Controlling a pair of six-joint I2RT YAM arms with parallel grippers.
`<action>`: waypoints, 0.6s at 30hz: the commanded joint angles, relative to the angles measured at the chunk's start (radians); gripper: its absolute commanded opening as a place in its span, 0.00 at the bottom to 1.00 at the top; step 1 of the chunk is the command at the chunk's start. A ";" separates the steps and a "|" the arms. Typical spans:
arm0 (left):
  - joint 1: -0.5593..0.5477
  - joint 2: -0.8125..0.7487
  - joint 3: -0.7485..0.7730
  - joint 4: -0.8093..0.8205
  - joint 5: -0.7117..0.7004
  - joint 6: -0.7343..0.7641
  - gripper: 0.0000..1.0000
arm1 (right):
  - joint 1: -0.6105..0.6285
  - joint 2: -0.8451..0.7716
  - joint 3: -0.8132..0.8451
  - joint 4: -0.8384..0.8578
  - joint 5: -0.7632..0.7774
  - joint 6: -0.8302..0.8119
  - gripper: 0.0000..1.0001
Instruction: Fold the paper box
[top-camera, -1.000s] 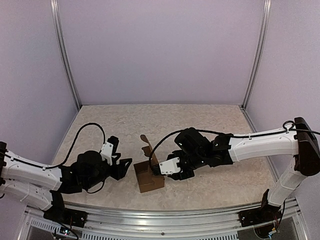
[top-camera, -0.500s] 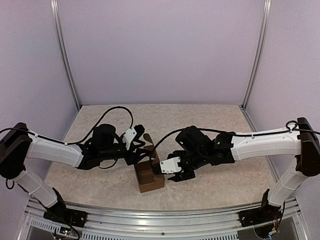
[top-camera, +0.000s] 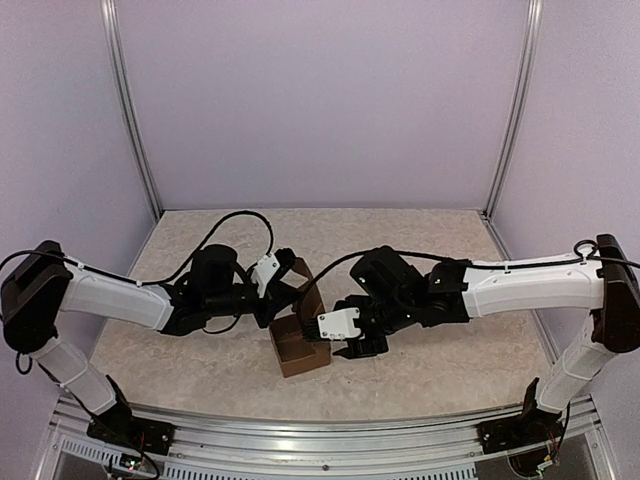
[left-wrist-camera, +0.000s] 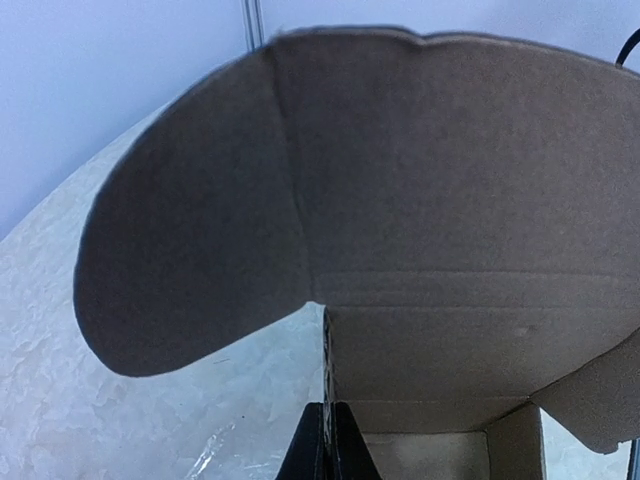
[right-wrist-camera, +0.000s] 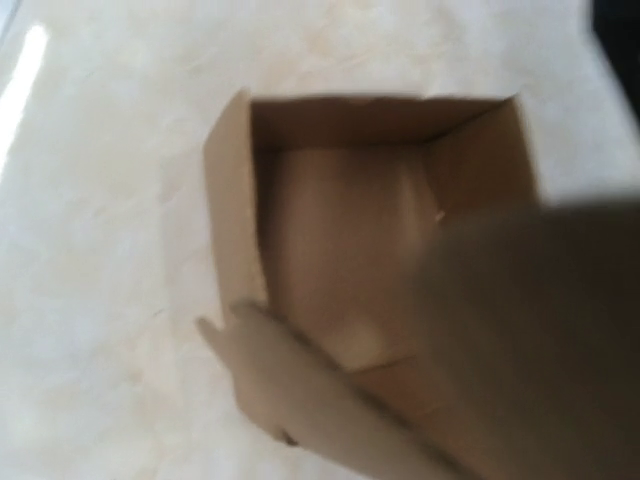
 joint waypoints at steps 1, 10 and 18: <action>-0.013 -0.014 -0.017 0.087 -0.111 -0.001 0.00 | -0.038 0.011 0.078 0.035 0.060 0.053 0.58; 0.038 0.131 0.027 0.327 -0.264 0.048 0.00 | -0.214 0.118 0.151 0.140 0.025 0.010 0.57; 0.026 0.170 -0.035 0.431 -0.288 -0.046 0.00 | -0.218 0.173 0.210 0.126 -0.035 -0.021 0.53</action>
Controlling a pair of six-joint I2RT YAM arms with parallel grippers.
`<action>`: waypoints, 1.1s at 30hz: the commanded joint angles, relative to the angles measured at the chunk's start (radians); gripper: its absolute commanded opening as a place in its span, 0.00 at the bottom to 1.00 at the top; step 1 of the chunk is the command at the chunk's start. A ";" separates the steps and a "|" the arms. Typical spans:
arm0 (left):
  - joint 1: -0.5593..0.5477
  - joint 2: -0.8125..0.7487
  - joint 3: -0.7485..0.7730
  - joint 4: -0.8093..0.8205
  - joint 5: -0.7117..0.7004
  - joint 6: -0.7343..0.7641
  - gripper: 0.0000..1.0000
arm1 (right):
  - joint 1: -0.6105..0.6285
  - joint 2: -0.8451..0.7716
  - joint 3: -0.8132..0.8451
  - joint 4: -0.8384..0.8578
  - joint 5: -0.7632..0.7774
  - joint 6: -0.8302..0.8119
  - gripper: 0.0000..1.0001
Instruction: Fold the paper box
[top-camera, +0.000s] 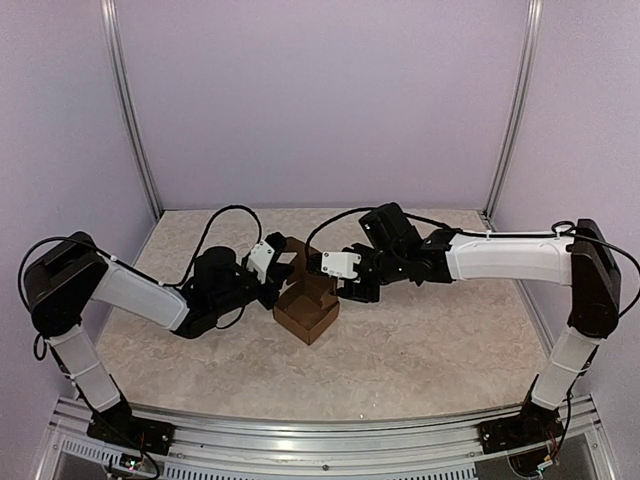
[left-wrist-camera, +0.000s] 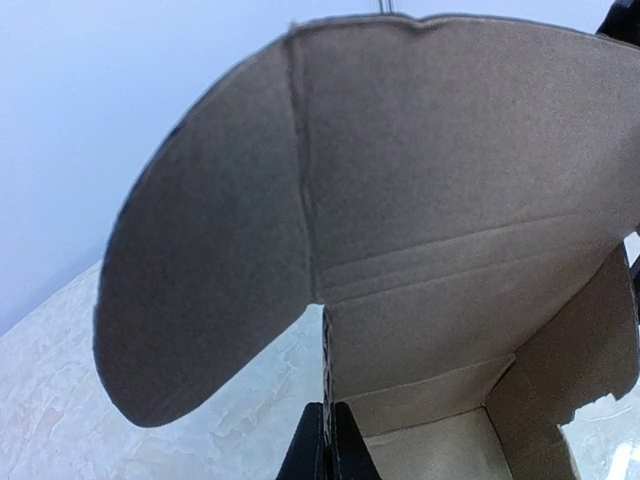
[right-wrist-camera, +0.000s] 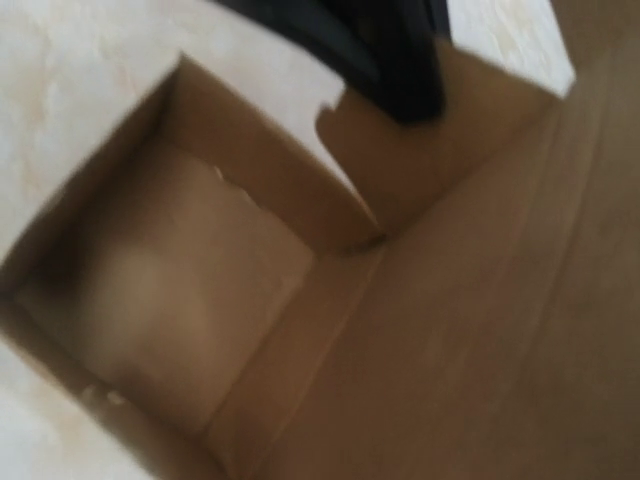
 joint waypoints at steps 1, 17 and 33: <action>-0.020 0.013 -0.041 0.103 -0.044 -0.054 0.00 | 0.007 0.040 0.043 0.000 -0.053 -0.024 0.52; -0.097 0.087 -0.199 0.322 -0.167 -0.034 0.05 | 0.139 0.027 -0.064 0.066 0.106 -0.166 0.48; -0.169 0.056 -0.298 0.352 -0.318 -0.006 0.26 | 0.185 0.031 -0.119 0.070 0.136 -0.246 0.49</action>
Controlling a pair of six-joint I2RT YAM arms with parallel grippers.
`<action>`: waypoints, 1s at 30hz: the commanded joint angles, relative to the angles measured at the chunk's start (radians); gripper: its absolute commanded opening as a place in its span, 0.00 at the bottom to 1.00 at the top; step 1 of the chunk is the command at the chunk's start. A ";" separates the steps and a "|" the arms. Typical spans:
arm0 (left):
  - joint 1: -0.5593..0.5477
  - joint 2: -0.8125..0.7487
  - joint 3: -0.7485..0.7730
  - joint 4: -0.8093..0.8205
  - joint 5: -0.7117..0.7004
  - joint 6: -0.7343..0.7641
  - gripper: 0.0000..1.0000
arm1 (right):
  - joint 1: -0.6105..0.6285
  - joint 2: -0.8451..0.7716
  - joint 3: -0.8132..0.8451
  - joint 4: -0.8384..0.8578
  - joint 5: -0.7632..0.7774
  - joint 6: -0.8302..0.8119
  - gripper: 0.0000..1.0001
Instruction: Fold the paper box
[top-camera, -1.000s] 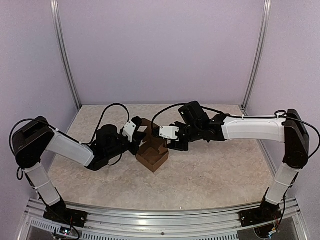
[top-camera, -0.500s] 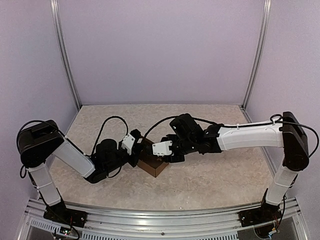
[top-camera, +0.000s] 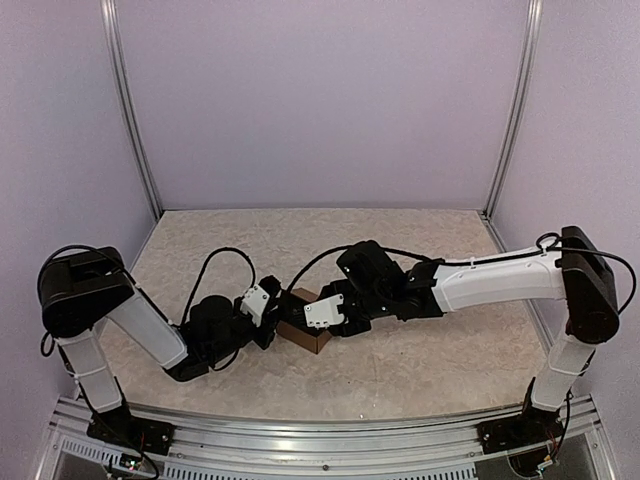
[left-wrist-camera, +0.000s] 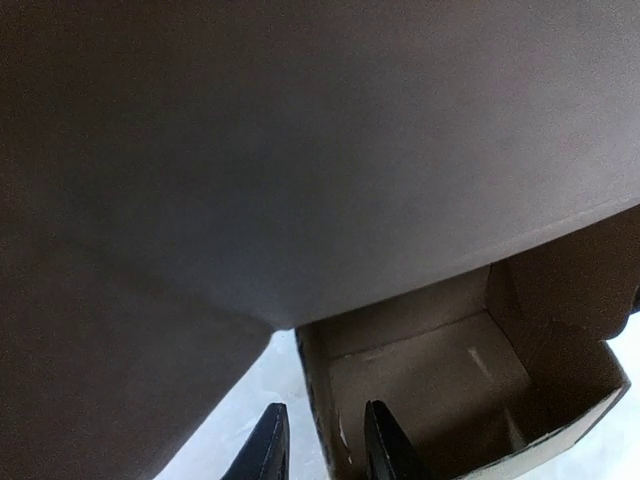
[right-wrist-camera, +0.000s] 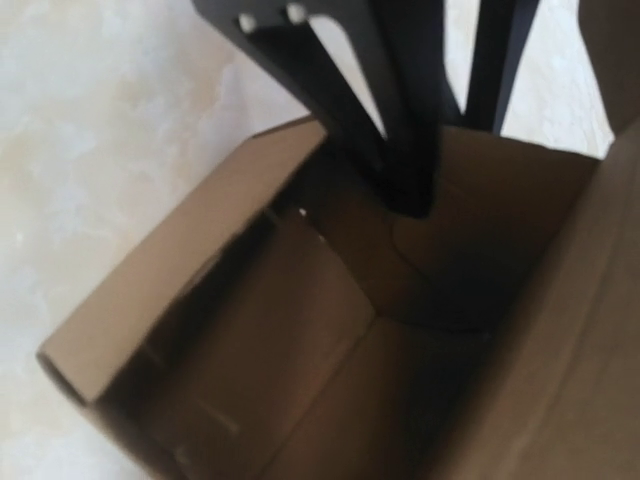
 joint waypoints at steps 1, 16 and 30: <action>-0.016 -0.039 -0.053 0.008 -0.076 -0.002 0.27 | 0.023 0.004 -0.029 -0.019 0.009 -0.038 0.49; -0.126 -0.143 -0.111 -0.146 -0.185 -0.037 0.36 | 0.028 0.016 0.014 -0.174 -0.040 -0.081 0.60; -0.265 -0.355 -0.195 -0.441 -0.295 -0.230 0.50 | 0.035 0.023 -0.023 -0.142 0.022 -0.101 0.67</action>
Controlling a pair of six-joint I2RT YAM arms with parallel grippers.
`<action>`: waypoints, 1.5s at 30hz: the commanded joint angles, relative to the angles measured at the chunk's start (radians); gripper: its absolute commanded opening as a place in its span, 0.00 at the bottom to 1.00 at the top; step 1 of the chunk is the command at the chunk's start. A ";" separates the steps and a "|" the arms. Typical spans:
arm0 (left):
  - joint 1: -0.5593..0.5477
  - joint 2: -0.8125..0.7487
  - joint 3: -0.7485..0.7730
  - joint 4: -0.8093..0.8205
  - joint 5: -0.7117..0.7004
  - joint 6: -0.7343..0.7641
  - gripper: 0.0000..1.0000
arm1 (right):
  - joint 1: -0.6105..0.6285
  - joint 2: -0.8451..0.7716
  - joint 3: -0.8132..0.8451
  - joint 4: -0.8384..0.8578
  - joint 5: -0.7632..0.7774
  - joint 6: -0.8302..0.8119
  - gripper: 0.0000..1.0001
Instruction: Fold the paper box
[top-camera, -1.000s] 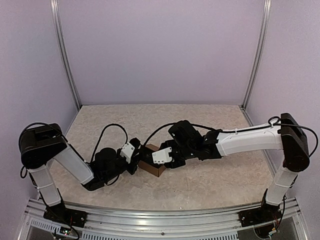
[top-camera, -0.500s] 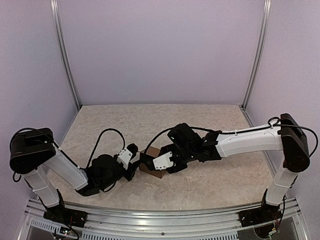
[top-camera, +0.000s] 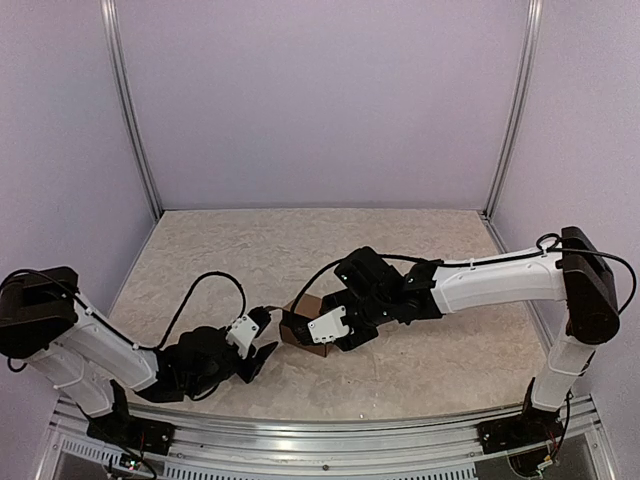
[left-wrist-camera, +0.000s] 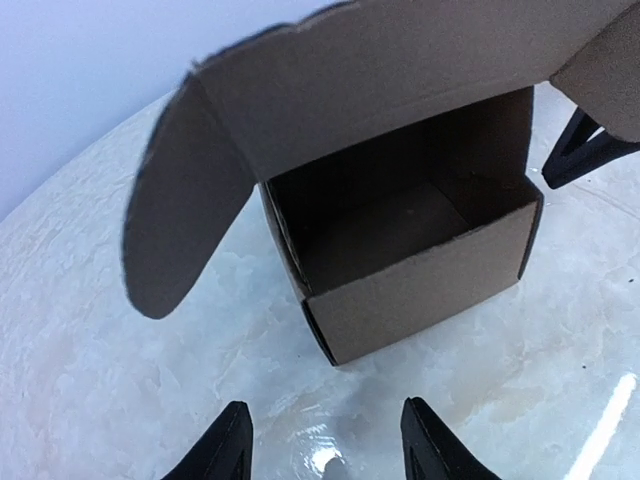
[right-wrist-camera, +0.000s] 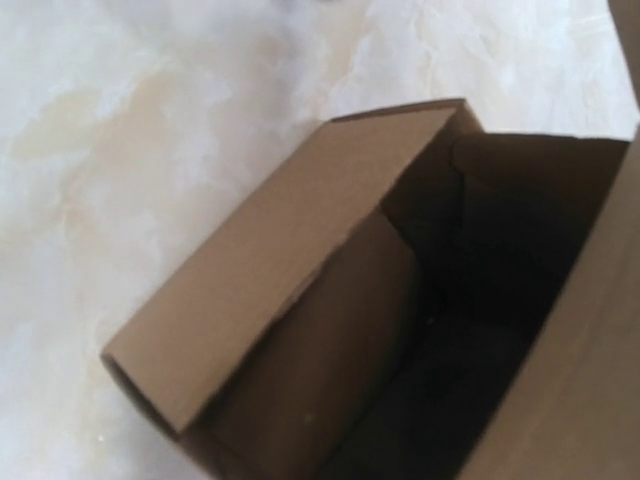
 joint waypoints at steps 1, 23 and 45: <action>-0.065 -0.114 -0.039 -0.170 -0.068 -0.149 0.51 | 0.019 0.022 -0.034 -0.013 0.062 -0.005 0.73; 0.182 -0.242 0.331 -0.521 0.237 -0.416 0.63 | 0.096 0.064 -0.146 0.180 0.323 0.033 1.00; 0.170 0.217 0.610 -0.643 0.273 -0.329 0.57 | 0.035 -0.251 -0.237 0.076 0.154 0.130 1.00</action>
